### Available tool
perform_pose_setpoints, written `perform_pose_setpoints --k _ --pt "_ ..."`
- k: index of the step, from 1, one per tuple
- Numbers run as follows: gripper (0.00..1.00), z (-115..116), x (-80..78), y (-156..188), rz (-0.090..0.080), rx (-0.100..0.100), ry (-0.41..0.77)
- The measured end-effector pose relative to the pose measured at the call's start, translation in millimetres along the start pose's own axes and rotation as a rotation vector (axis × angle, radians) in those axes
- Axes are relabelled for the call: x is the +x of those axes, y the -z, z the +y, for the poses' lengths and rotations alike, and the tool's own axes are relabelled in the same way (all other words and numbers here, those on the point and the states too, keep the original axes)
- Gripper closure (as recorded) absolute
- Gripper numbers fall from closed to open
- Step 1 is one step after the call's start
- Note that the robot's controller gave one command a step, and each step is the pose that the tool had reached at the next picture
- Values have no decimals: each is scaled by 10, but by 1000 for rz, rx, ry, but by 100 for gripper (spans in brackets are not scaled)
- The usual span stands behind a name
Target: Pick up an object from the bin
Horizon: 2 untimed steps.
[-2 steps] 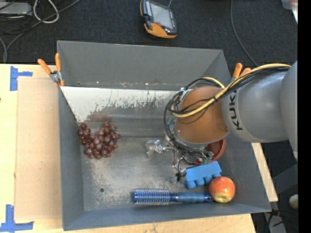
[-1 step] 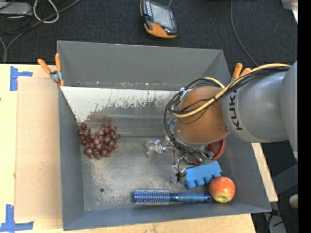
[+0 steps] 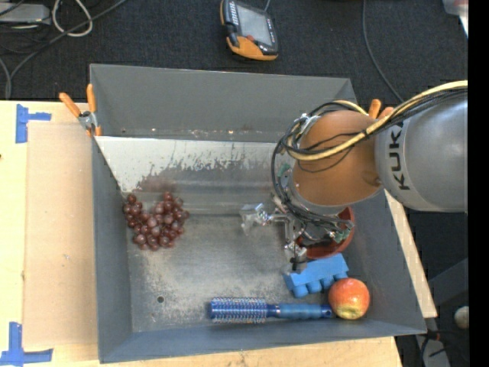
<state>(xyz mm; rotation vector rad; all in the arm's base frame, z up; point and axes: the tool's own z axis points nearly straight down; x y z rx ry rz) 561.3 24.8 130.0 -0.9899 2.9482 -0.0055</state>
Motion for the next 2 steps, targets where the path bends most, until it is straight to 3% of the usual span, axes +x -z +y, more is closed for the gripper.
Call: perform_pose_setpoints --k 1,2 --pt "0 218 -70 295 8 -8 -39" --pt "100 -262 -6 -252 7 -8 202"
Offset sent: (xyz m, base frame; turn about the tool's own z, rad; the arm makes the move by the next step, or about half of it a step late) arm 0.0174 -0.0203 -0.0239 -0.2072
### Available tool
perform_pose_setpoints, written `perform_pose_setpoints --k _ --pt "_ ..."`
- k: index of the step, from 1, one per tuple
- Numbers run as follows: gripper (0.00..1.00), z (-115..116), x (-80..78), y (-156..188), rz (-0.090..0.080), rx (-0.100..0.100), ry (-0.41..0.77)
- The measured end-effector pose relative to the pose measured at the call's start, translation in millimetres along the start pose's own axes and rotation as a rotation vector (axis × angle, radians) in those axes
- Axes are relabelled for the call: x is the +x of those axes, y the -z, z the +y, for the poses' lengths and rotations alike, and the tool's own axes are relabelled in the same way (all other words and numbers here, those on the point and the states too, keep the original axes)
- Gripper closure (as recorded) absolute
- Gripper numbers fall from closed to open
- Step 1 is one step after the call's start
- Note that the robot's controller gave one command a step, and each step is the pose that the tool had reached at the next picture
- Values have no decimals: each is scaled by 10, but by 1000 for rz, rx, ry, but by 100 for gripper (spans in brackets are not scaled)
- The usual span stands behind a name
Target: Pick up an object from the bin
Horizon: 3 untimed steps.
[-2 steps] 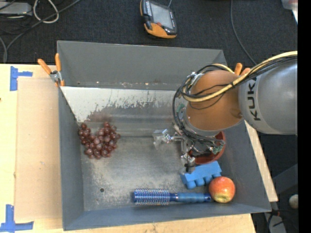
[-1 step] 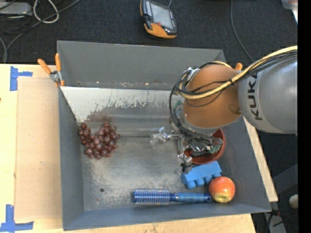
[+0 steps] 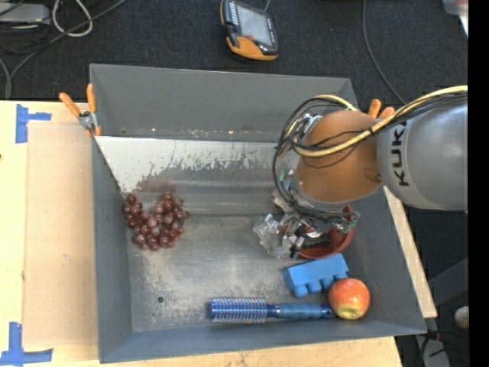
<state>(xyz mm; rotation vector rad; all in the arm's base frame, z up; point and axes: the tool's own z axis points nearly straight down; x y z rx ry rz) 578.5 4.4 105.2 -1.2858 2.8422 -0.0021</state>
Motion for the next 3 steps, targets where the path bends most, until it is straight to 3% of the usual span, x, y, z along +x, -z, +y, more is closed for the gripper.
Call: perform_pose_setpoints --k 1,2,3 --pt "100 0 -1 1 0 0 -1" --pt "100 -186 -98 6 -2 -1 -171" --pt "100 -33 53 9 -1 -2 -41"
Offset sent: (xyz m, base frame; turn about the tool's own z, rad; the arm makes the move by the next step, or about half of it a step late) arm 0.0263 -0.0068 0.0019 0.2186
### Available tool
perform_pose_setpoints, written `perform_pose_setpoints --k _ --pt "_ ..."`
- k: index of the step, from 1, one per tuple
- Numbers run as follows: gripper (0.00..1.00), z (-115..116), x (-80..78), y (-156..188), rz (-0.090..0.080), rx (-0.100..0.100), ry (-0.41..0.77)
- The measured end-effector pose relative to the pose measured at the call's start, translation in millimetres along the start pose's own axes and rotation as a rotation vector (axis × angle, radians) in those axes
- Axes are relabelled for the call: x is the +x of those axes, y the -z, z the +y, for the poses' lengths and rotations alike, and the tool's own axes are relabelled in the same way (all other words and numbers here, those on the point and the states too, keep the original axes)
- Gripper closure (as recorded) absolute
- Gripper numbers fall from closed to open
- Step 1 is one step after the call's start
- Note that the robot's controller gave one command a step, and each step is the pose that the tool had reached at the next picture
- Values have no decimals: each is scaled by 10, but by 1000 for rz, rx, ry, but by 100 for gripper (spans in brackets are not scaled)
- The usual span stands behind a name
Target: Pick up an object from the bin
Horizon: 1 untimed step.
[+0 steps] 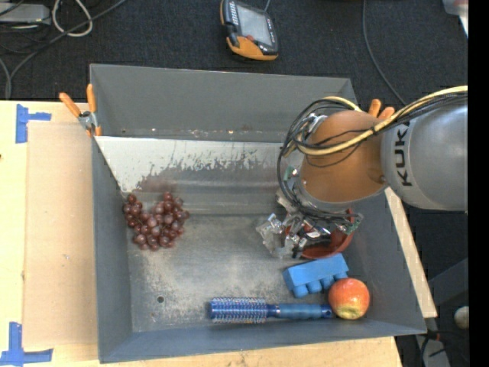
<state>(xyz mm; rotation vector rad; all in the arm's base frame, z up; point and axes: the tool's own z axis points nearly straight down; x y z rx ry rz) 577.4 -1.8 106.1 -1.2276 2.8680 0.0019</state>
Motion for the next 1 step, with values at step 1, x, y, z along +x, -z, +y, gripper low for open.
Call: perform_pose_setpoints --k 1 --pt "100 -302 -2 69 -4 2 -87"
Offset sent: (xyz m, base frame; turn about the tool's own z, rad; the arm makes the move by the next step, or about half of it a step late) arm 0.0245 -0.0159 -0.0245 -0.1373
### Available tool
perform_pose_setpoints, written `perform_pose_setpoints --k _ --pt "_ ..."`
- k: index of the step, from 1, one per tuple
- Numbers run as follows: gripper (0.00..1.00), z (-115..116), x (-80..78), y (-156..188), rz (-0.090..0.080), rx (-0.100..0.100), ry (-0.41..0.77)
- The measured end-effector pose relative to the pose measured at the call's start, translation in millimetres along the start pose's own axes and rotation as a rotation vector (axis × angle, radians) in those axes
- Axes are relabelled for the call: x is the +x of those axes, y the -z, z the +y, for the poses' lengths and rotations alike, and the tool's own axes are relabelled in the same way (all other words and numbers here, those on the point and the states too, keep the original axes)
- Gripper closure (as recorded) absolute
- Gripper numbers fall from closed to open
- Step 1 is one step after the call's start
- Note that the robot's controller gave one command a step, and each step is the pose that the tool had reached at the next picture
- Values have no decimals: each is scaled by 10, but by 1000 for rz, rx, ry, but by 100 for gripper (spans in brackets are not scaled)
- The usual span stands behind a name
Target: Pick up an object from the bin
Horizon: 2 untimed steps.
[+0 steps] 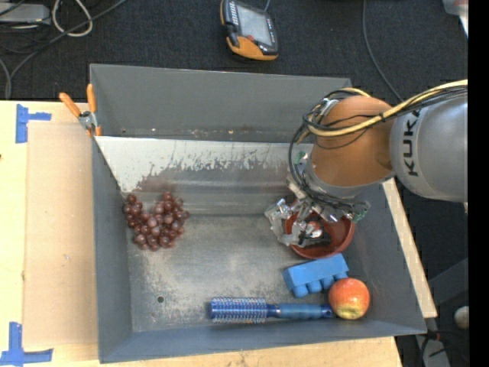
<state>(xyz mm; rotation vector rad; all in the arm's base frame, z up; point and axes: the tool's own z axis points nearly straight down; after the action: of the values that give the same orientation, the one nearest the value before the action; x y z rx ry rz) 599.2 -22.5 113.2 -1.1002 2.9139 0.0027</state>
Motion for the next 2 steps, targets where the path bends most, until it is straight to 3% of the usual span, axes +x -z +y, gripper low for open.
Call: perform_pose_setpoints --k 1,2 --pt "100 33 -50 -310 5 -8 210" --pt "100 -184 -24 -259 -2 -1 271"
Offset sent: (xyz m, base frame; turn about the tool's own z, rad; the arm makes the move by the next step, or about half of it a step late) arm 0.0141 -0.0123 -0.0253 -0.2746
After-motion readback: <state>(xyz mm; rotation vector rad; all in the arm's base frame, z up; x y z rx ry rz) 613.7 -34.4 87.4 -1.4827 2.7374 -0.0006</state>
